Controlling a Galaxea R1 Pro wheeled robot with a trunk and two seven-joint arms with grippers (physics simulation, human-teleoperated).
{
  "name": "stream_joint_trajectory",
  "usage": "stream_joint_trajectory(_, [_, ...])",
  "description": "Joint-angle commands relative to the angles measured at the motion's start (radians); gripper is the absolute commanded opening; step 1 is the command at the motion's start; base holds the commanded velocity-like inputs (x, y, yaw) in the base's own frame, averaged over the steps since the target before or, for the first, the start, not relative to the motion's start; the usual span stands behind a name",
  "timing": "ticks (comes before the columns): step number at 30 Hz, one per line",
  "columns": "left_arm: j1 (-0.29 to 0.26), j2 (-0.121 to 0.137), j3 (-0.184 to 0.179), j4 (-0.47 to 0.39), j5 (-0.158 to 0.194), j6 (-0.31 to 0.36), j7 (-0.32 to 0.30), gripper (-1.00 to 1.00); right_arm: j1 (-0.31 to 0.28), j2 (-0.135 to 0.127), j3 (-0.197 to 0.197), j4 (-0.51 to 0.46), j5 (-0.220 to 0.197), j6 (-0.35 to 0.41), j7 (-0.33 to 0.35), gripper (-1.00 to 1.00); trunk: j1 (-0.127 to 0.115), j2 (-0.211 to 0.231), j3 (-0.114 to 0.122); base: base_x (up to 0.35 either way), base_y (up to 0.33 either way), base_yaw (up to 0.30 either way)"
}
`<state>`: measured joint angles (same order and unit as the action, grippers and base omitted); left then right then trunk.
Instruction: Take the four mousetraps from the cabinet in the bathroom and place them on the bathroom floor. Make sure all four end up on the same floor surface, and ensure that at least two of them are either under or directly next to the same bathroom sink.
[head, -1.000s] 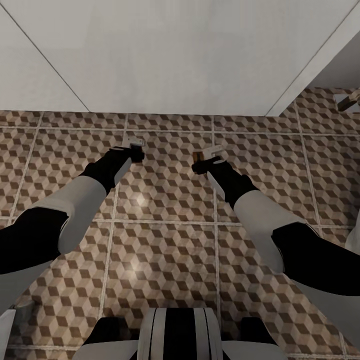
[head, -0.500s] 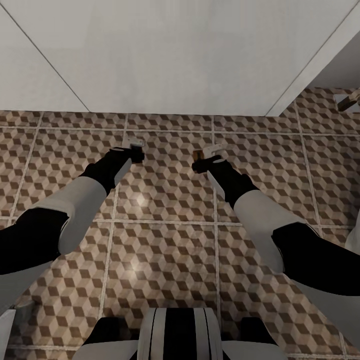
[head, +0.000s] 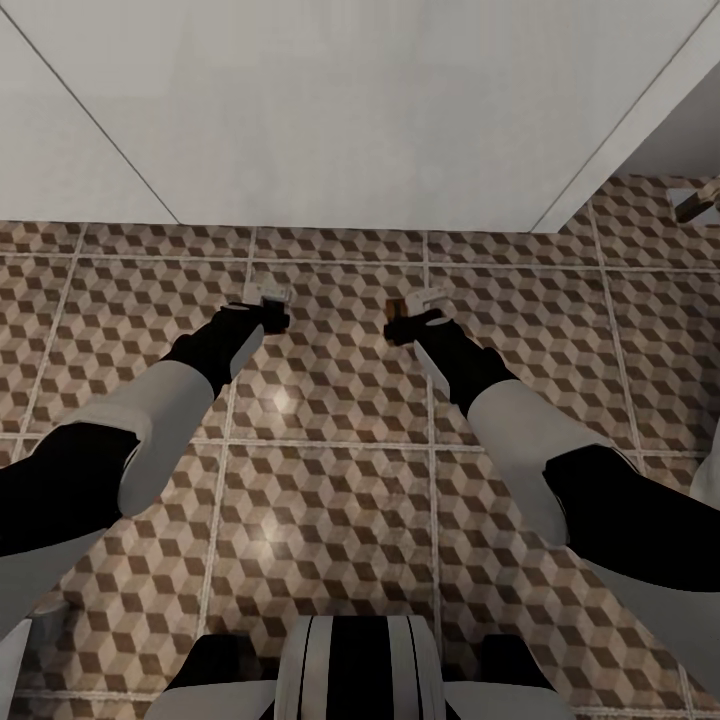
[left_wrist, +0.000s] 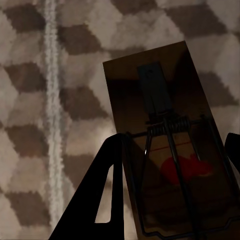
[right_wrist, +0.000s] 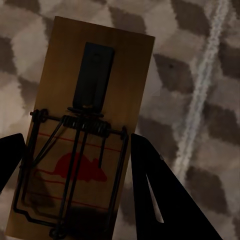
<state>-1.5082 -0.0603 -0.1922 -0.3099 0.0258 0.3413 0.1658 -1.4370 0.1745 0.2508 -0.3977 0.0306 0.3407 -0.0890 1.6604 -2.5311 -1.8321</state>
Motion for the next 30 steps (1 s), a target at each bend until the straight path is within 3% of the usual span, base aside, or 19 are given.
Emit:
stream_joint_trajectory(1, [0.0,0.0,-0.007,-0.001,0.001,0.006,0.007,-1.0,0.0,0.0,0.004,-0.001,-0.001,0.0,-0.005,-1.0,0.0,0.0,0.0,0.0,0.0,0.0])
stream_joint_trajectory(30, [0.002,0.0,-0.007,0.0,0.003,0.008,0.008,-1.0,0.0,0.0,0.007,0.005,-0.003,-0.035,-0.003,-1.0,0.0,0.0,0.0,0.018,0.0,0.0])
